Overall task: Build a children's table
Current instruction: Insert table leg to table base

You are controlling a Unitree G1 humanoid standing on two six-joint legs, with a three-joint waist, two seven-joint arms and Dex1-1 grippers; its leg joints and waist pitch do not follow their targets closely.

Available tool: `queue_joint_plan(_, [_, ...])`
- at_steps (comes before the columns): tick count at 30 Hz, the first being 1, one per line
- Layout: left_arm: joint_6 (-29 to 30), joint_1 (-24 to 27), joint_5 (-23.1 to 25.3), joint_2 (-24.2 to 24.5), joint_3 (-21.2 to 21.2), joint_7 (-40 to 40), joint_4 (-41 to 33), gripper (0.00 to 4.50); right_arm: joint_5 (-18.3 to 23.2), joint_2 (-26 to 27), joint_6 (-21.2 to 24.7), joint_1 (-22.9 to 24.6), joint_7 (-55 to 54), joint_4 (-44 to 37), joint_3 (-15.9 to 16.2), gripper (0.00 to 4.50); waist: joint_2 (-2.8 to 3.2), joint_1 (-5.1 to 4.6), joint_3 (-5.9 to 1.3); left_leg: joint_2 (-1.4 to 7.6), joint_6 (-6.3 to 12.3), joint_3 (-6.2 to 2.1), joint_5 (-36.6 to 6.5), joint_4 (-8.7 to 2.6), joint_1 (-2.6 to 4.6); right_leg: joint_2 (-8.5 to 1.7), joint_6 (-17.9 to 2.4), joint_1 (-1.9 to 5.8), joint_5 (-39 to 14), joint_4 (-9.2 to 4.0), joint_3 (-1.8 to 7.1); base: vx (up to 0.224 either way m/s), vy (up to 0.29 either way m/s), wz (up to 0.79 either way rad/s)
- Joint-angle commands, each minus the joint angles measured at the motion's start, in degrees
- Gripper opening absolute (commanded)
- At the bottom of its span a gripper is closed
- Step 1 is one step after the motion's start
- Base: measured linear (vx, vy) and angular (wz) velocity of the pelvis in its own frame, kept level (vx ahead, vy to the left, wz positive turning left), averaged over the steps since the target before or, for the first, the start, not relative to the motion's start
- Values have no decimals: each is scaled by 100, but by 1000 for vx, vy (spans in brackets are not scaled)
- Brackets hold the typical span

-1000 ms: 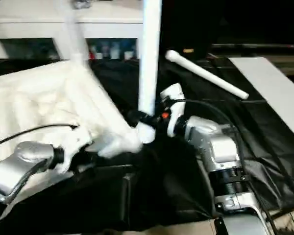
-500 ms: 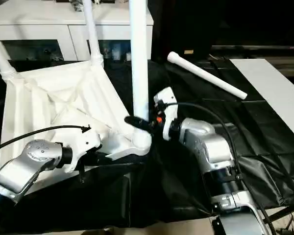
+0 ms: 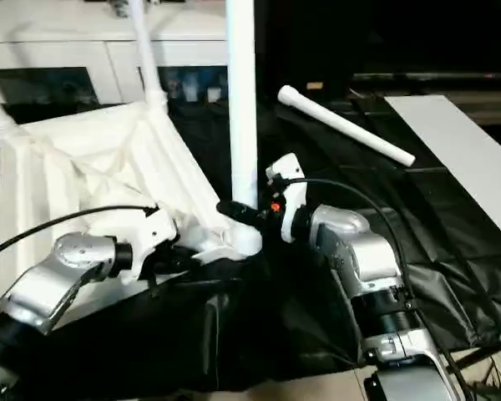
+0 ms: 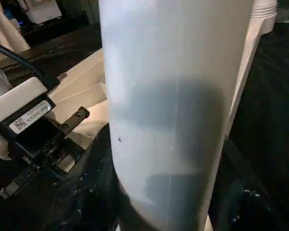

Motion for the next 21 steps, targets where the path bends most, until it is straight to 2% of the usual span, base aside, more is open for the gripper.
queue_joint_plan(1, [108, 30, 133, 38, -86, -13, 200, 38, 65, 3, 13, -34, -70, -203, -135, 186, 29, -21, -389, 307, -144, -135, -1414, -460, 194, -454, -1202, 152, -894, -494, 258, 0, 0, 0])
queue_joint_plan(3, [230, 64, 87, 108, -95, -135, 134, 28, 84, 15, -1, -98, -86, -191, -177, 186, 37, -26, -378, 315, -199, -141, -1585, -468, 213, -456, -1178, 134, -1171, -510, 263, 0, 0, 0])
queue_joint_plan(4, [248, 71, 79, 133, -105, -178, 118, 5, 87, 19, -8, -117, -87, -181, -186, 186, 29, -28, -374, 316, -208, -145, -1621, -473, 212, -458, -1165, 133, -1236, -515, 265, 0, 0, 0])
queue_joint_plan(8, [315, 131, 47, 213, -143, -394, 13, 0, 42, 52, -95, -183, -104, -47, -200, 186, 29, -28, -370, 313, -233, -148, -1640, -479, 221, -459, -1118, 118, -1397, -533, 270, 0, 0, 0])
queue_joint_plan(11, [341, 180, 34, 257, -137, -497, -88, 0, 10, 107, -176, -243, -139, 104, -187, 186, 22, -20, -378, 320, -210, -144, -1557, -479, 222, -459, -1139, 111, -1325, -521, 270, 0, 0, 0])
queue_joint_plan(14, [318, 192, 19, 250, -135, -500, -130, 0, -35, 160, -212, -268, -107, 258, -128, 186, 42, -15, -393, 323, -209, -142, -1444, -479, 215, -447, -1190, 119, -1012, -487, 261, 0, 0, 0])
queue_joint_plan(18, [325, 186, 36, 211, -115, -479, -163, 0, 11, 300, -198, -309, -121, 447, -150, 185, 37, -19, -402, 310, -166, -132, -1340, -472, 202, -444, -1265, 138, -736, -469, 258, 0, 0, 0])
queue_joint_plan(21, [286, 154, 87, 183, -98, -437, -120, 0, -39, 344, -232, -307, -104, 528, -84, 185, 39, -12, -396, 319, -166, -132, -1404, -477, 212, -449, -1274, 134, -815, -480, 257, 0, 0, 0])
